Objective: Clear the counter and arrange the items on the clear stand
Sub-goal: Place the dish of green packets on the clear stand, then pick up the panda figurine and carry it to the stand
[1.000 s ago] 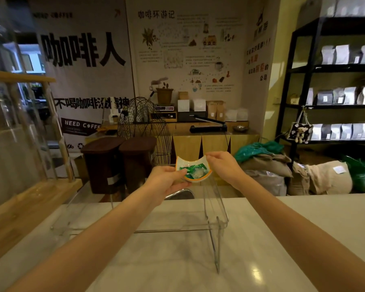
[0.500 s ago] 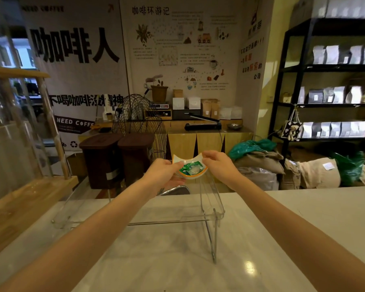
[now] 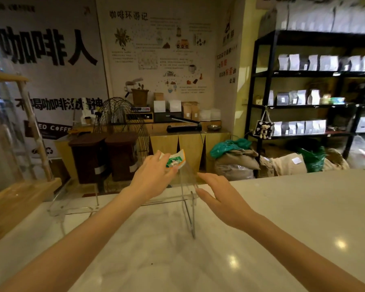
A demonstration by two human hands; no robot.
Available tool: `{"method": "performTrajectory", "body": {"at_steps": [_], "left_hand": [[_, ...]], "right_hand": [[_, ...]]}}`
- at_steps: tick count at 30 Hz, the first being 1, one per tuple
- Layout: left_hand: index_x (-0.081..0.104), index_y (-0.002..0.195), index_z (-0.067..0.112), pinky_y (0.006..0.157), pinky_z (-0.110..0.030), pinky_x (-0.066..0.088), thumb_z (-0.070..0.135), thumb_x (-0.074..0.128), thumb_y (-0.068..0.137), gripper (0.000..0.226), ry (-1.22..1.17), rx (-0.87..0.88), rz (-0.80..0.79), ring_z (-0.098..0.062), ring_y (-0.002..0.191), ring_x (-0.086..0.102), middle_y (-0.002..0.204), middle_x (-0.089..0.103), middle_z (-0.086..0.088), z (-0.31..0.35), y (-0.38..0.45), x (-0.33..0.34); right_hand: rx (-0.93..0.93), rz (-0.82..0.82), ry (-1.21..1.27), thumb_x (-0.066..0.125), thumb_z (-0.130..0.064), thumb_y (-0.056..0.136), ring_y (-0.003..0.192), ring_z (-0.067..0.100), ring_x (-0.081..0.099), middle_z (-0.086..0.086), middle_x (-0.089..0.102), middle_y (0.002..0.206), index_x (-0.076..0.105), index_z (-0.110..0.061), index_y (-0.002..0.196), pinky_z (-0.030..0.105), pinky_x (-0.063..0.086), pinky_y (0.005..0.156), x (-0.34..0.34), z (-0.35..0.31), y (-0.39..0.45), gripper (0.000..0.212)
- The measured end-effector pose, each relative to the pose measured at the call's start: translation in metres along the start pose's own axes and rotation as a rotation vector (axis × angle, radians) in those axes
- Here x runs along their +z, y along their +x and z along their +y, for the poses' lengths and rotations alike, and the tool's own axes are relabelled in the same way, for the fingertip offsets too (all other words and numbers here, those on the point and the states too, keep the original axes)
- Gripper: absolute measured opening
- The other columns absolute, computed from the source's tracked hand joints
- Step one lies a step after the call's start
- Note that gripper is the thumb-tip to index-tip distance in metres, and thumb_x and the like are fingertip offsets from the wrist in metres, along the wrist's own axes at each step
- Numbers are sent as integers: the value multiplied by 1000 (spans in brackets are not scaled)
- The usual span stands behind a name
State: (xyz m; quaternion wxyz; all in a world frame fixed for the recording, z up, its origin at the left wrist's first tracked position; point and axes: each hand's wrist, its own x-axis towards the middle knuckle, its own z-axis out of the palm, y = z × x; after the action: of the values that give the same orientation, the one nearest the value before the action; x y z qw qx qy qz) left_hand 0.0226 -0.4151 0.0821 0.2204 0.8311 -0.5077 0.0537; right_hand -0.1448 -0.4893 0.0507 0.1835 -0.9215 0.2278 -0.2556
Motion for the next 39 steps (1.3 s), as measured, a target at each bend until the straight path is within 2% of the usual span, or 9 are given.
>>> {"method": "performTrajectory", "body": {"at_steps": [8,11,14,21,26,29,31,34,39], "left_hand": [[19,142,20,115,-43,20,44,33,91,58,41,134,100,-22,142,14,154,20,-5,24,-71,16],[23,141,19,115,-39,19,41,33,92,55,19,165,100,-21,142,15,153,23,-5,31,-98,22],[25,141,23,115,-37,19,43,32,92,53,-29,184,44,-19,141,17,153,25,-2,37,-128,29],[30,138,29,112,-27,17,43,34,92,49,-184,194,-169,-12,139,21,152,27,3,40,-199,52],[43,131,32,111,-26,23,42,39,90,42,-274,177,-211,-9,134,31,147,35,8,32,-241,63],[52,121,35,110,-27,30,47,44,87,38,-322,154,-221,-7,127,40,138,46,11,28,-260,66],[58,116,33,106,-29,36,59,39,77,51,-297,160,-234,-6,121,47,130,55,11,28,-269,67],[63,110,30,99,-30,43,63,35,68,61,-263,185,-235,-6,110,54,118,63,11,31,-279,66],[63,112,30,93,-30,46,68,47,65,63,-204,244,-271,-7,105,55,114,65,9,30,-286,63]], "right_hand": [[23,-115,-27,35,-42,93,134,7,26,-10,32,148,26,-29,140,26,23,111,-6,-5,-104,49],[7,-178,-22,35,-45,92,132,4,28,-12,34,146,27,-31,139,20,23,108,-7,-7,-143,49],[3,-238,-34,35,-47,91,130,1,29,-13,36,145,31,-32,137,15,22,103,-6,-9,-173,49],[14,-322,63,40,-44,91,120,2,38,-11,47,135,43,-31,130,20,30,102,-4,-16,-217,41],[56,-272,178,51,-36,89,103,4,51,-9,56,121,49,-28,125,17,40,88,-2,-20,-235,37],[58,-214,213,57,-31,86,92,-7,52,-15,58,108,54,-29,118,9,41,79,1,-20,-240,32],[67,-194,229,58,-29,85,85,-13,51,-17,58,102,58,-27,113,3,38,73,4,-19,-242,28],[108,-174,279,60,-27,85,86,-3,56,-11,62,104,60,-27,110,6,42,72,7,-18,-245,25],[177,-148,425,65,-23,81,83,12,63,-7,65,100,62,-35,97,21,51,74,9,-18,-245,20]]}}
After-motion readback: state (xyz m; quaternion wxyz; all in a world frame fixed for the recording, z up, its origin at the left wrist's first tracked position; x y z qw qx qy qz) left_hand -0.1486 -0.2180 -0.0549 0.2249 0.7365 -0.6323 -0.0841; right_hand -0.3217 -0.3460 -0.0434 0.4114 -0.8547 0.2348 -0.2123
